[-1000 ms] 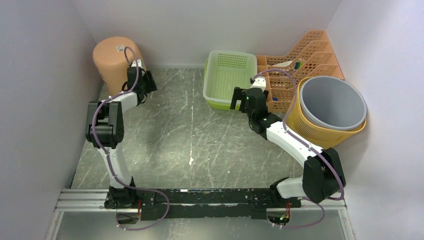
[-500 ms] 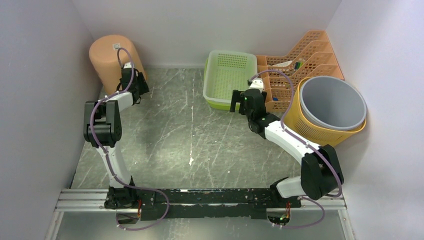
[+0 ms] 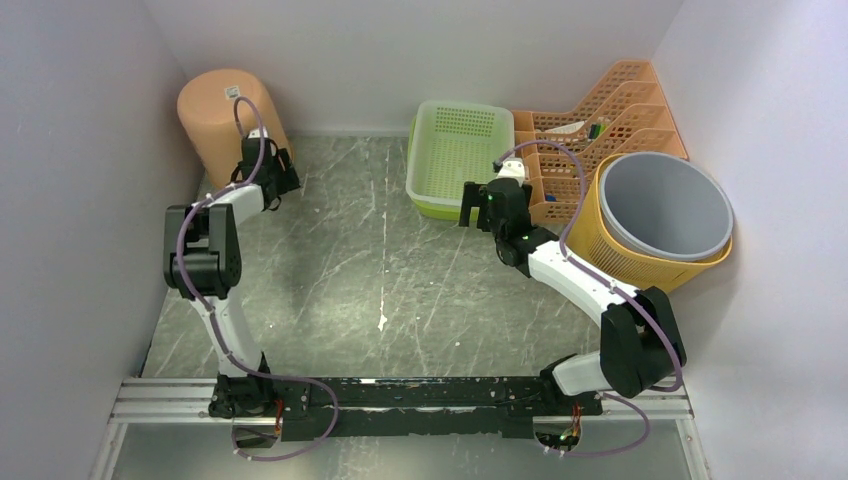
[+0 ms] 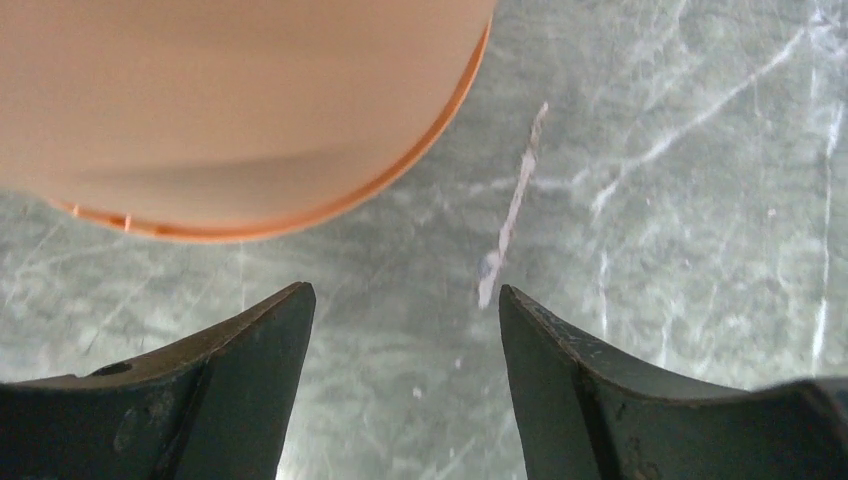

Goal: Turn the large container upside down

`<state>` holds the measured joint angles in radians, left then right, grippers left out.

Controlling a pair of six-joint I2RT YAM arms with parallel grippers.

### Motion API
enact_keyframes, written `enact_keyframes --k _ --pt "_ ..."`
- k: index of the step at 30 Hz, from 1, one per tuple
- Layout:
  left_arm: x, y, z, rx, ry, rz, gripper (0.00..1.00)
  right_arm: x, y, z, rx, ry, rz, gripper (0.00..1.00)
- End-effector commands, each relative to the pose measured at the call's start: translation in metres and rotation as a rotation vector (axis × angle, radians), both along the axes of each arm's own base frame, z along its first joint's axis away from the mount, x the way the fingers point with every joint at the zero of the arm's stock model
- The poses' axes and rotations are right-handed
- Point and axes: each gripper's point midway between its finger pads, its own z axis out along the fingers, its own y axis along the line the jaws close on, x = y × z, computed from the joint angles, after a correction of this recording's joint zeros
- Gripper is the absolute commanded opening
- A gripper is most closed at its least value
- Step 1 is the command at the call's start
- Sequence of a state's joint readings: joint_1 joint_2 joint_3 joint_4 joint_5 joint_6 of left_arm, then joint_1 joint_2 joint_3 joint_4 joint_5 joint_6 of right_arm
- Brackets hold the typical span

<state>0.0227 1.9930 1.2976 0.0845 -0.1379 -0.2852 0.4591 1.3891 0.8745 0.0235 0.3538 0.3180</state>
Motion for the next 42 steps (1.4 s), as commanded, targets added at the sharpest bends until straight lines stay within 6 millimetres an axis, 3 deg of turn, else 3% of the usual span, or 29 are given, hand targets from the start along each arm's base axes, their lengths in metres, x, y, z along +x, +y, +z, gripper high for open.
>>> enact_keyframes --k 1,4,10,12,19,25,31,34,37,42 --pt "-0.026 -0.026 0.041 -0.044 -0.027 -0.091 0.79 -0.002 -0.003 0.004 0.008 0.01 -0.009 1.0" --pt "-0.044 -0.053 0.061 -0.022 -0.02 -0.172 0.83 -0.004 -0.006 0.006 -0.001 0.017 -0.026 1.0" --pt "-0.075 -0.134 0.113 -0.038 -0.117 -0.406 0.83 -0.003 -0.009 0.009 0.007 0.019 -0.053 1.0" --pt "-0.087 -0.166 0.123 -0.088 -0.142 -0.517 0.82 -0.004 -0.011 0.011 0.008 0.019 -0.063 1.0" --pt "-0.104 -0.231 0.108 -0.222 -0.162 -0.683 0.81 -0.005 -0.021 0.051 -0.008 -0.047 -0.093 1.0" --pt "-0.098 -0.269 0.12 -0.187 -0.223 -0.75 0.81 -0.01 -0.045 0.096 -0.047 -0.136 -0.177 1.0" --pt "-0.091 -0.32 0.126 0.025 -0.284 -0.964 0.84 -0.005 -0.041 0.093 -0.041 -0.105 -0.184 1.0" --pt "-0.091 -0.335 0.13 0.056 -0.289 -1.044 0.84 -0.003 -0.04 0.092 -0.039 -0.091 -0.188 1.0" --pt "-0.098 -0.334 0.133 0.041 -0.28 -1.037 0.83 -0.002 -0.043 0.099 -0.044 -0.095 -0.205 1.0" --pt "-0.137 -0.325 0.126 -0.085 -0.268 -1.007 0.82 -0.004 -0.052 0.122 -0.065 -0.098 -0.24 1.0"
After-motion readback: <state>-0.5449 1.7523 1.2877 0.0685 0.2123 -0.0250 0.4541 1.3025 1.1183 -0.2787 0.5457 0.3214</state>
